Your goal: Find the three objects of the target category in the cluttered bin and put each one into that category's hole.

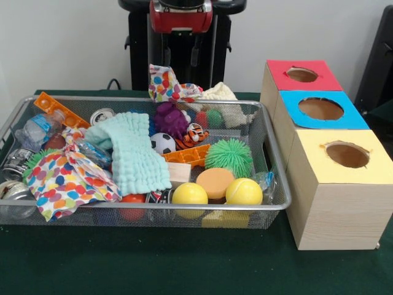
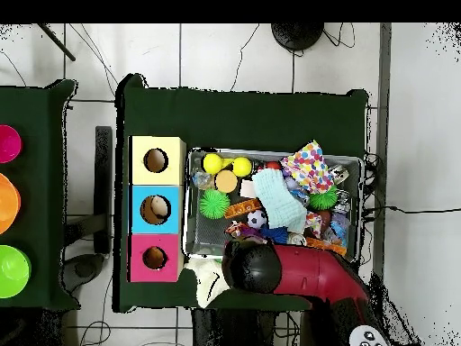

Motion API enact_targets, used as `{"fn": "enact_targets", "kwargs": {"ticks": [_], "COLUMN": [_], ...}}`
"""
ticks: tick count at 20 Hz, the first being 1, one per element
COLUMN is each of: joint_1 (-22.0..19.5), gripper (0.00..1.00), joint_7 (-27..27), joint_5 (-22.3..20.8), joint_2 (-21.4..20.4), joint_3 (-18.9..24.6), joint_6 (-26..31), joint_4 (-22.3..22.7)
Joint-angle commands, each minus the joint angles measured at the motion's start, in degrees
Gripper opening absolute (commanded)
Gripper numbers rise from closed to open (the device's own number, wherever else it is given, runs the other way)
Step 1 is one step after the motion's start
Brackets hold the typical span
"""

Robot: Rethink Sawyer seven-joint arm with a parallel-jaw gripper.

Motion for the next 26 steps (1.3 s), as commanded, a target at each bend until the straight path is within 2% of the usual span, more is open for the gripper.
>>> {"fn": "enact_targets", "kwargs": {"ticks": [1, 4, 9, 16, 26], "joint_1": [0.7, 1.1, 2.0, 1.3, 1.3], "gripper": [1.00, 1.00, 1.00, 1.00, 1.00], "joint_7": [7.4, 7.5, 7.3, 7.2, 6.9], "joint_5": [0.4, -0.6, -1.1, -0.9, -0.7], "joint_2": [6.1, 10.2, 14.1, 16.0, 17.4], "joint_3": [2.7, 2.4, 1.7, 1.5, 1.4], "joint_6": [-4.9, -6.8, -8.3, -11.4, -12.8], "joint_4": [0.1, -2.3, -5.3, -4.8, -5.3]}}
